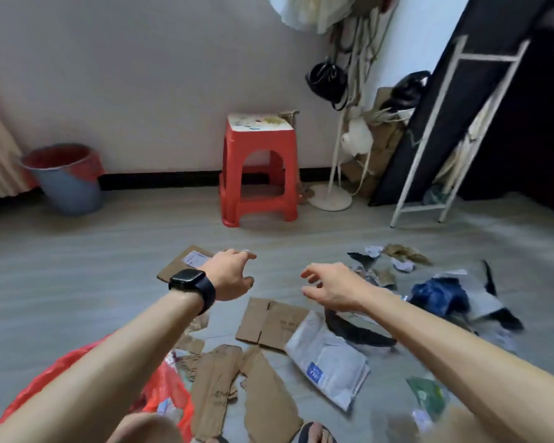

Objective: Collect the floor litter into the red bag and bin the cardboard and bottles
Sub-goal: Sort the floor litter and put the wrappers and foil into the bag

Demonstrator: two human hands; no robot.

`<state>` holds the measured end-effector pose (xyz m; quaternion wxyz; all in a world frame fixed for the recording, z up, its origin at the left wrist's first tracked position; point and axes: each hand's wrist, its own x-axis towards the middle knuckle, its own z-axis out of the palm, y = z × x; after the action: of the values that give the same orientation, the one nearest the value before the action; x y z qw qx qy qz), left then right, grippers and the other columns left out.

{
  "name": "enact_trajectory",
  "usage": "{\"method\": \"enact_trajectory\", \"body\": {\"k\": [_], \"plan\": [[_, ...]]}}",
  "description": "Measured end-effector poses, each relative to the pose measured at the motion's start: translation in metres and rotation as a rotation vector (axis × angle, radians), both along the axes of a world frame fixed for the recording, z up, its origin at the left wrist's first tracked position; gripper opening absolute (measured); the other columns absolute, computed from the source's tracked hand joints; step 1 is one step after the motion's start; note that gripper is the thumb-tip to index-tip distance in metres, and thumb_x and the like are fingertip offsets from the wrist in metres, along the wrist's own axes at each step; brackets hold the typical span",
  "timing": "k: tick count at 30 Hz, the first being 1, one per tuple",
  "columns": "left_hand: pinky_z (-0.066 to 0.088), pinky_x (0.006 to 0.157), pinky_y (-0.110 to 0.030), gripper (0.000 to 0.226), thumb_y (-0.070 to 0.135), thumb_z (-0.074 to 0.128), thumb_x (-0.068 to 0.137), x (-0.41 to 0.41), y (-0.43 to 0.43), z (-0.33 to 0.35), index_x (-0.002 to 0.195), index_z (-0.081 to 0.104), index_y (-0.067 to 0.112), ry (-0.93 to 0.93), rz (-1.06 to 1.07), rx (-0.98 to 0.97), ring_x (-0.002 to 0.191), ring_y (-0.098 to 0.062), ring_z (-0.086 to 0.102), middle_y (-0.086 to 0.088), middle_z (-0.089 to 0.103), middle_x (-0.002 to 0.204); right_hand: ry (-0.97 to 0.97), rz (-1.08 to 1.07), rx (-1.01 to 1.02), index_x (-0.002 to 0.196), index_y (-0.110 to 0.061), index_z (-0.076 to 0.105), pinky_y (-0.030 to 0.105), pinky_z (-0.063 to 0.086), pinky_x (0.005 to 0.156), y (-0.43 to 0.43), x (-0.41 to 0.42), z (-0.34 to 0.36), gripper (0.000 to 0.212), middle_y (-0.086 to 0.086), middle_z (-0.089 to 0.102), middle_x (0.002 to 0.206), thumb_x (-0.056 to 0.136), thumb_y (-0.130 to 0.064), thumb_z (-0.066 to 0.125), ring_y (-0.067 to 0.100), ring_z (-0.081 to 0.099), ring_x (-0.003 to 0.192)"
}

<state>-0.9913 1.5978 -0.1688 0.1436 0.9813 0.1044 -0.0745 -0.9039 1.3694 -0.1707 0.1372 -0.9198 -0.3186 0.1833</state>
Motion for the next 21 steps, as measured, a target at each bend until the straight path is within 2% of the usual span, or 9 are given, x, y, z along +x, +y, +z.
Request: {"method": "enact_trajectory", "body": {"k": [5, 9, 13, 17, 19, 21], "plan": [[0.041, 0.108, -0.039, 0.06, 0.034, 0.056, 0.094, 0.057, -0.065, 0.007, 0.15, 0.035, 0.025, -0.024, -0.142, -0.021, 0.133, -0.027, 0.045, -0.006, 0.044, 0.149, -0.056, -0.233, 0.045, 0.128, -0.023, 0.061, 0.033, 0.05, 0.099, -0.101, 0.044, 0.031, 0.041, -0.003, 0.069, 0.121, 0.092, -0.04, 0.061, 0.015, 0.063, 0.11], [0.04, 0.11, -0.038, 0.058, 0.033, 0.055, 0.096, 0.086, -0.118, -0.023, 0.15, 0.035, 0.026, -0.012, -0.221, -0.057, 0.134, -0.025, 0.044, -0.004, 0.043, 0.149, 0.002, -0.392, 0.173, 0.123, -0.026, 0.064, 0.03, 0.05, 0.096, -0.167, 0.067, 0.007, 0.033, -0.009, 0.068, 0.115, 0.093, -0.04, 0.063, 0.011, 0.063, 0.106], [0.042, 0.108, -0.036, 0.056, 0.034, 0.055, 0.096, 0.107, -0.159, -0.083, 0.149, 0.037, 0.029, 0.072, -0.251, -0.1, 0.132, -0.022, 0.046, -0.003, 0.045, 0.148, 0.072, -0.605, 0.304, 0.117, -0.032, 0.065, 0.03, 0.051, 0.096, -0.224, 0.075, -0.063, 0.025, -0.015, 0.067, 0.112, 0.092, -0.037, 0.064, 0.006, 0.063, 0.105], [0.041, 0.106, -0.032, 0.054, 0.033, 0.053, 0.095, 0.12, -0.189, -0.146, 0.147, 0.039, 0.028, 0.194, -0.256, -0.114, 0.131, -0.022, 0.047, -0.002, 0.047, 0.145, 0.182, -0.776, 0.304, 0.104, -0.035, 0.064, 0.033, 0.052, 0.095, -0.27, 0.063, -0.146, 0.012, -0.012, 0.07, 0.107, 0.092, -0.033, 0.066, 0.007, 0.064, 0.099], [0.037, 0.109, -0.031, 0.055, 0.032, 0.053, 0.095, 0.128, -0.205, -0.181, 0.147, 0.039, 0.026, 0.278, -0.264, -0.12, 0.134, -0.023, 0.043, -0.004, 0.045, 0.147, 0.261, -0.846, 0.232, 0.112, -0.026, 0.064, 0.028, 0.049, 0.092, -0.29, 0.055, -0.189, 0.017, -0.006, 0.07, 0.112, 0.095, -0.029, 0.064, 0.01, 0.064, 0.101], [0.034, 0.112, -0.031, 0.059, 0.032, 0.053, 0.094, 0.132, -0.217, -0.211, 0.15, 0.036, 0.025, 0.353, -0.264, -0.119, 0.137, -0.024, 0.04, -0.005, 0.04, 0.151, 0.316, -0.914, 0.161, 0.12, -0.02, 0.063, 0.029, 0.048, 0.091, -0.306, 0.047, -0.228, 0.028, -0.002, 0.069, 0.12, 0.094, -0.03, 0.064, 0.015, 0.063, 0.107]]}}
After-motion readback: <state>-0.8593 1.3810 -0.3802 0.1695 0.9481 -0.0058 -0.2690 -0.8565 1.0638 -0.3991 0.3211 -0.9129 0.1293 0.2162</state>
